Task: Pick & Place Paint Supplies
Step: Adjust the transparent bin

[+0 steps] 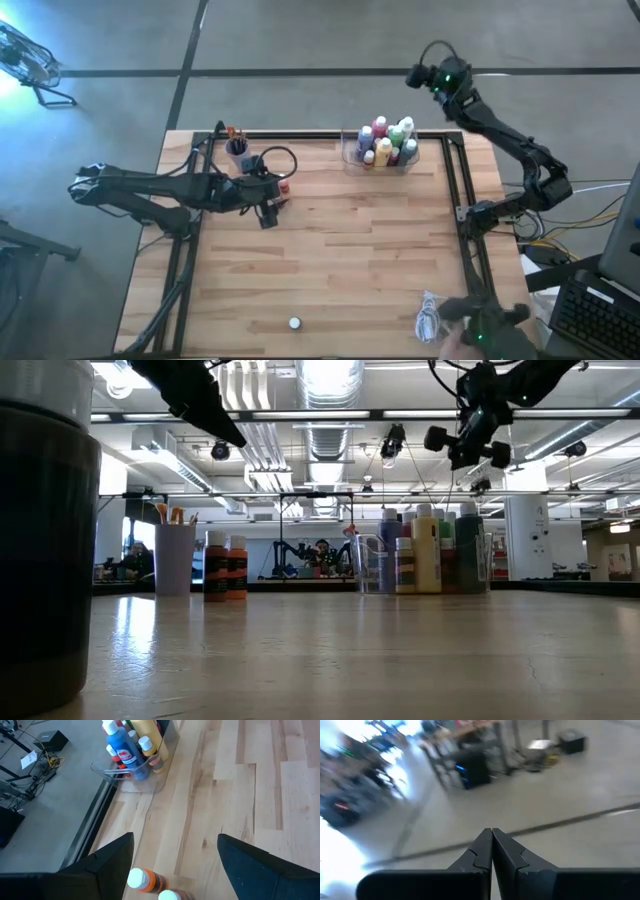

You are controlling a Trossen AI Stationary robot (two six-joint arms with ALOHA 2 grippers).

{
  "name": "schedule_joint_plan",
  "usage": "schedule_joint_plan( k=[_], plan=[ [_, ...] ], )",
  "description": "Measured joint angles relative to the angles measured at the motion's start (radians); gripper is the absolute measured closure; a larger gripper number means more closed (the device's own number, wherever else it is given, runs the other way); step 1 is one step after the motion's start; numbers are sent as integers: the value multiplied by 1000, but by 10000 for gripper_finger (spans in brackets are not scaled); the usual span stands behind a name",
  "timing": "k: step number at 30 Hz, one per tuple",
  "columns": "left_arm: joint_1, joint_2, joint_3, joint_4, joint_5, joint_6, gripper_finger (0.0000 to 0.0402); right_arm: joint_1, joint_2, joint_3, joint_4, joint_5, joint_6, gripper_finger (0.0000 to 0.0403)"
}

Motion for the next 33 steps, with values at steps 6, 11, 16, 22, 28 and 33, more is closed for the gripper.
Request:
schedule_joint_plan(
  k=[6,11,16,22,28,33],
  plan=[
    [0,0,0,10,0,11,119,-150,135,289,-531,-83,-60,395],
    [0,0,0,14,0,14,124,-247,336,453,-800,-259,-43,395],
    [0,0,0,14,-1,23,124,-249,495,596,-938,-271,-135,395],
    [0,0,5,38,-1,56,124,-255,634,824,-1096,-341,-182,395],
    [0,0,2,47,-1,52,125,-225,704,947,-1106,-428,-134,394],
    [0,0,1,43,-1,59,125,-193,714,931,-1138,-357,-59,395]
  ],
)
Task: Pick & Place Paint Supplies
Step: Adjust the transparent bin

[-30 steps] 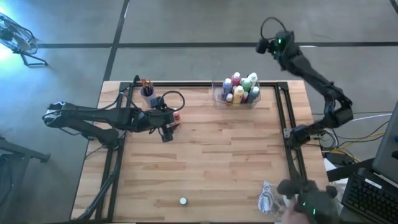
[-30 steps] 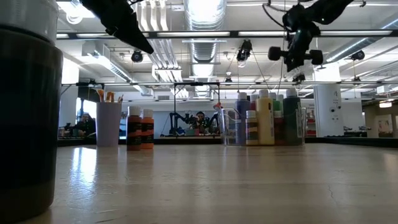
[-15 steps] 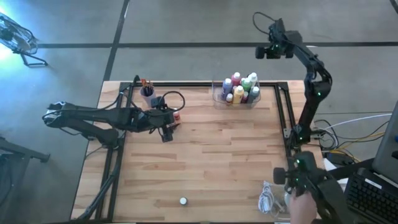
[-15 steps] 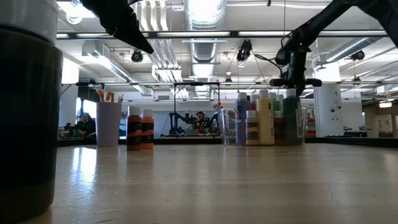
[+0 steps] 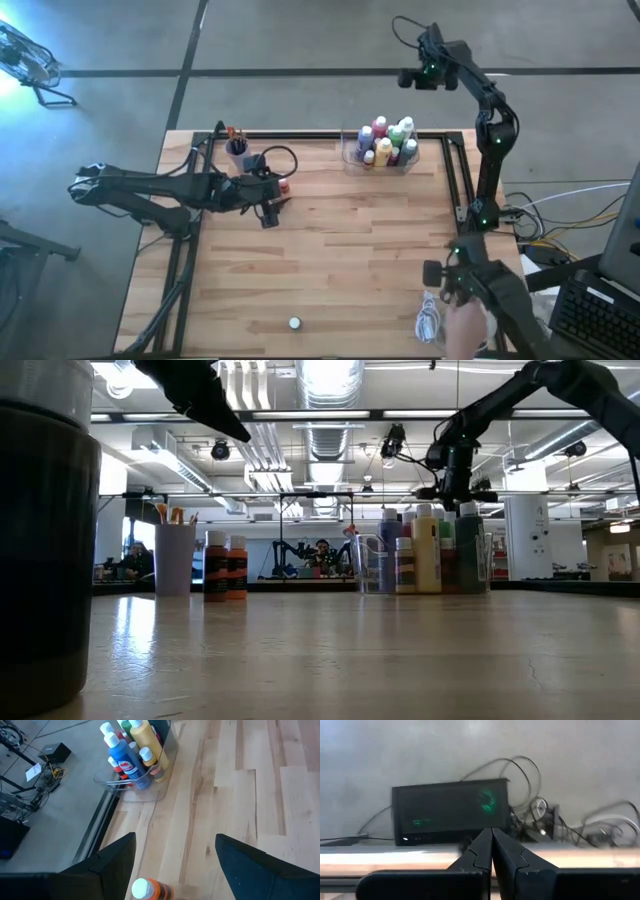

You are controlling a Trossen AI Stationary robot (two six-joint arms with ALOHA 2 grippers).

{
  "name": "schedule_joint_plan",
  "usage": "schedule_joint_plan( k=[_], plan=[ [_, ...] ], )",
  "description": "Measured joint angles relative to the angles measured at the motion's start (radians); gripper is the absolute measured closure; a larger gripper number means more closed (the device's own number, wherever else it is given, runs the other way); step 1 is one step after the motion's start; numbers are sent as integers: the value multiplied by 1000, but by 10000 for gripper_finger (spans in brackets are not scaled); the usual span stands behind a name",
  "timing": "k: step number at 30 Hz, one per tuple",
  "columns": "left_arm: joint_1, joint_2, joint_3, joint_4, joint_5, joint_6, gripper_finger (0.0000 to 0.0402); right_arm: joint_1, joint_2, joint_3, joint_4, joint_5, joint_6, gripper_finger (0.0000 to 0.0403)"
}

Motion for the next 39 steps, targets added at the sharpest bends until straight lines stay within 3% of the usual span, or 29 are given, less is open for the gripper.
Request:
schedule_joint_plan(
  k=[5,21,26,39],
  plan=[
    [0,0,-1,0,-1,47,125,34,-38,-77,-73,85,58,395],
    [0,0,-2,-2,-3,95,124,113,-416,-440,-49,98,205,394],
    [0,0,-4,-2,-3,95,126,177,-519,-584,-39,189,205,394],
    [0,0,-5,-11,-3,95,127,420,-945,-1045,386,429,269,394]
  ],
)
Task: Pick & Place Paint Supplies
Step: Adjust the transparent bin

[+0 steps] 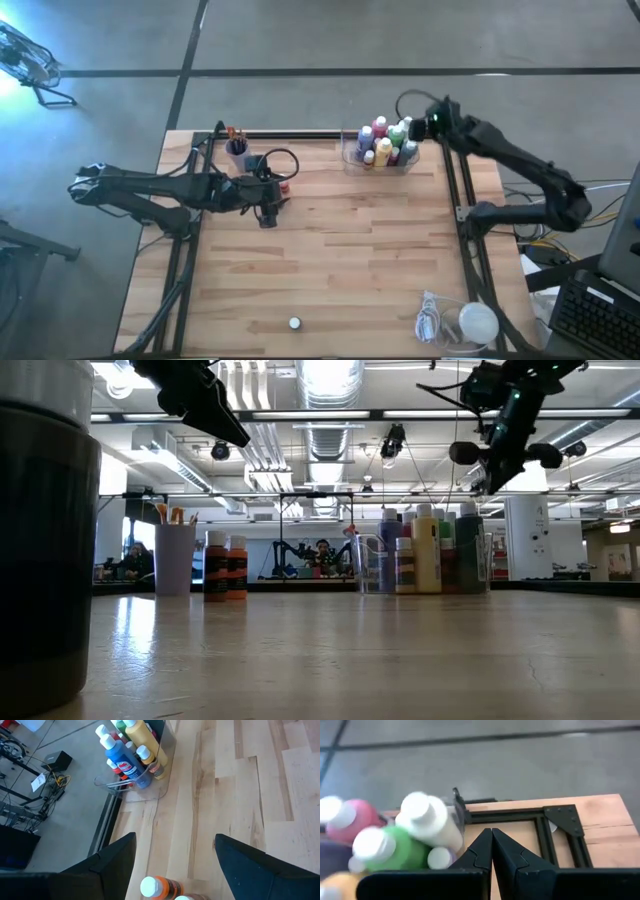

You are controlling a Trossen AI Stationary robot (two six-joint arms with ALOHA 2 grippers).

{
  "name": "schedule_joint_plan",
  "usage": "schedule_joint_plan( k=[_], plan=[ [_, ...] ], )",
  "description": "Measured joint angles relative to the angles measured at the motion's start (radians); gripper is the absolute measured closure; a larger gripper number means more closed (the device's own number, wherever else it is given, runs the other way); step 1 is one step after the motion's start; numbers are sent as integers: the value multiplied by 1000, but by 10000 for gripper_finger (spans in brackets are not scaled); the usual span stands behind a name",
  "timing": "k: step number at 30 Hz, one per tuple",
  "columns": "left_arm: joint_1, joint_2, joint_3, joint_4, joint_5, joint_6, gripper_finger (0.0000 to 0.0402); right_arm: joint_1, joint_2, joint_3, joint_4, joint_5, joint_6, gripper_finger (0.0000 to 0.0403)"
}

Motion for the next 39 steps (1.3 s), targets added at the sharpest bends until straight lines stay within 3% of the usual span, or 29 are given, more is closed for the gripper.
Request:
schedule_joint_plan(
  k=[9,14,19,22,31,39],
  plan=[
    [0,0,0,7,0,0,127,294,-168,-248,14,215,181,394],
    [0,0,0,16,0,0,127,426,-140,-360,48,268,333,394],
    [0,0,0,19,0,0,127,529,-60,-403,61,423,472,395],
    [0,0,0,18,0,0,127,552,3,-407,61,479,553,395],
    [0,0,0,8,0,-2,129,531,214,-409,66,477,678,395],
    [0,0,0,1,0,-2,129,527,335,-410,73,508,703,395]
  ],
)
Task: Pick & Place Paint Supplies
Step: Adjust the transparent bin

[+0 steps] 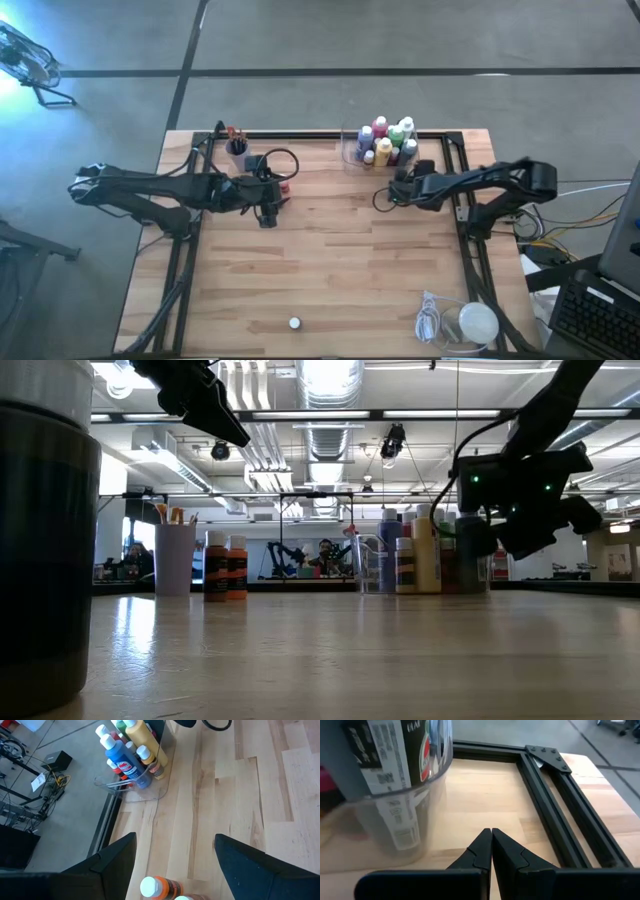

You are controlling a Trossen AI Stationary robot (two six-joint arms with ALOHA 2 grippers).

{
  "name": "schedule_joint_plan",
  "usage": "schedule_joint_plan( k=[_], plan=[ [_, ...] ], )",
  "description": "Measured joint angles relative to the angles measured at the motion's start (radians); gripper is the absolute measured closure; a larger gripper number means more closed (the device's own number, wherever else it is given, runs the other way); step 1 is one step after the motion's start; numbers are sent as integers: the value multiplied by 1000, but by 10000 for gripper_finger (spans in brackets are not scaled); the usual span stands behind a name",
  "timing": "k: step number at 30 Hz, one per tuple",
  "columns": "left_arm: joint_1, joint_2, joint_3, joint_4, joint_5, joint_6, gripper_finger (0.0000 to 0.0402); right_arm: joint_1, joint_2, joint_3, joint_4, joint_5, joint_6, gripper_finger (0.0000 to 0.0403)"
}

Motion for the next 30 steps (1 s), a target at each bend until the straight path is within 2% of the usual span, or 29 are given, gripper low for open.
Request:
schedule_joint_plan(
  k=[5,12,30],
  plan=[
    [0,0,0,0,0,-1,129,-11,21,0,27,23,-14,395],
    [0,0,0,1,0,-3,129,-44,20,0,171,26,-159,395],
    [0,0,0,-7,0,-6,129,-115,20,-21,343,-10,-348,395]
  ],
)
